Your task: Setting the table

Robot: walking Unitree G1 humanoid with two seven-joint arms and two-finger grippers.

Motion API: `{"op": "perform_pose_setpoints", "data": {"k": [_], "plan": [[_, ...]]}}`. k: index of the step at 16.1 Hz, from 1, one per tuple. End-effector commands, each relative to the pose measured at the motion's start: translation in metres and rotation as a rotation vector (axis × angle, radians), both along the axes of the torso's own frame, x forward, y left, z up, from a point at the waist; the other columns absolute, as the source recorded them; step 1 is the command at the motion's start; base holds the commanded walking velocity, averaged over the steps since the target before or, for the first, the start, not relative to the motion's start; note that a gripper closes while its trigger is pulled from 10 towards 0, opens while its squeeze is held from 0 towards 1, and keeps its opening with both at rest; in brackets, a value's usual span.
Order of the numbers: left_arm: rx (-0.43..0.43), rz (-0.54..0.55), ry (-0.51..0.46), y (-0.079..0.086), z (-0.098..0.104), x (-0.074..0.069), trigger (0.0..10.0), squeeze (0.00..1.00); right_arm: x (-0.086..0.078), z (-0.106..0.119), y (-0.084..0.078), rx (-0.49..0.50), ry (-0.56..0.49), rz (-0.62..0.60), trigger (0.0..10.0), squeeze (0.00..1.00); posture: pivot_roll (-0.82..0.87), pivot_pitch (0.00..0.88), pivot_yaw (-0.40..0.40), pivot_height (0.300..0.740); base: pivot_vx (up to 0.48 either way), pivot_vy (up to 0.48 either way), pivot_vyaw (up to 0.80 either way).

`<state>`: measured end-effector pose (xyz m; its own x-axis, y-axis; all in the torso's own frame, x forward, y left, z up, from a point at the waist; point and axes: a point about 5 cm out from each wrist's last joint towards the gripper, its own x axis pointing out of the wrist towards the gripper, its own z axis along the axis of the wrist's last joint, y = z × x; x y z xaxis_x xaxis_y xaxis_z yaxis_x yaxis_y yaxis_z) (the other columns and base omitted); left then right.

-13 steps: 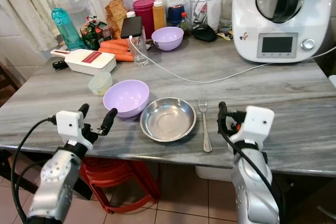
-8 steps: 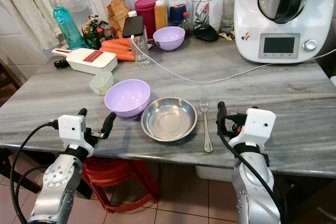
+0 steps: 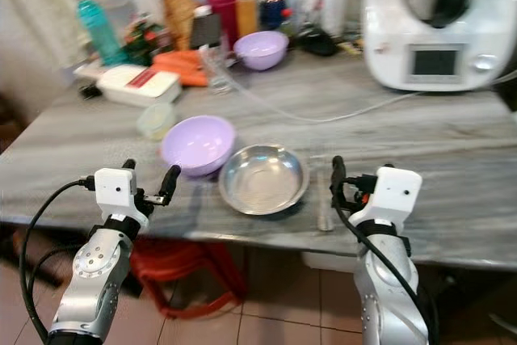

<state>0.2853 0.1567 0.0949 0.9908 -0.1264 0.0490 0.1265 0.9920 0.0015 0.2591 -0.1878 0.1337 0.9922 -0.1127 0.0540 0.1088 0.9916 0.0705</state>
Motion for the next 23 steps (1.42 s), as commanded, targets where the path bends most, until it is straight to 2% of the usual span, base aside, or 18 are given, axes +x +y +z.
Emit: {"op": "perform_pose_setpoints", "data": {"k": [1, 6, 11, 23], "plan": [[0.015, 0.02, 0.008, 0.0063, -0.0004, -0.0019, 10.0, 0.0, -0.0021, 0.0, 0.0035, 0.003, -0.001, 0.008, 10.0, 0.0, -0.13, 0.0, 0.124, 0.74, -0.262, 0.0, 0.0], [0.016, 0.016, 0.016, 0.0065, -0.0022, -0.0004, 10.0, 0.0, -0.0008, -0.0036, -0.0011, -0.045, -0.002, -0.03, 10.0, 0.0, -0.13, 0.0, 0.127, 0.74, -0.27, 0.0, 0.0], [0.017, 0.009, 0.021, 0.0062, -0.004, -0.0011, 10.0, 0.0, -0.0014, -0.007, 0.0013, -0.002, 0.017, -0.017, 10.0, 0.0, -0.13, 0.0, 0.128, 0.74, -0.271, 0.0, 0.0], [0.023, -0.019, 0.032, 0.0044, -0.0089, -0.0013, 10.0, 0.0, -0.0004, -0.0083, -0.0001, 0.02, 0.02, -0.015, 10.0, 0.0, -0.13, 0.0, 0.131, 0.74, -0.275, 0.0, 0.0]]}}
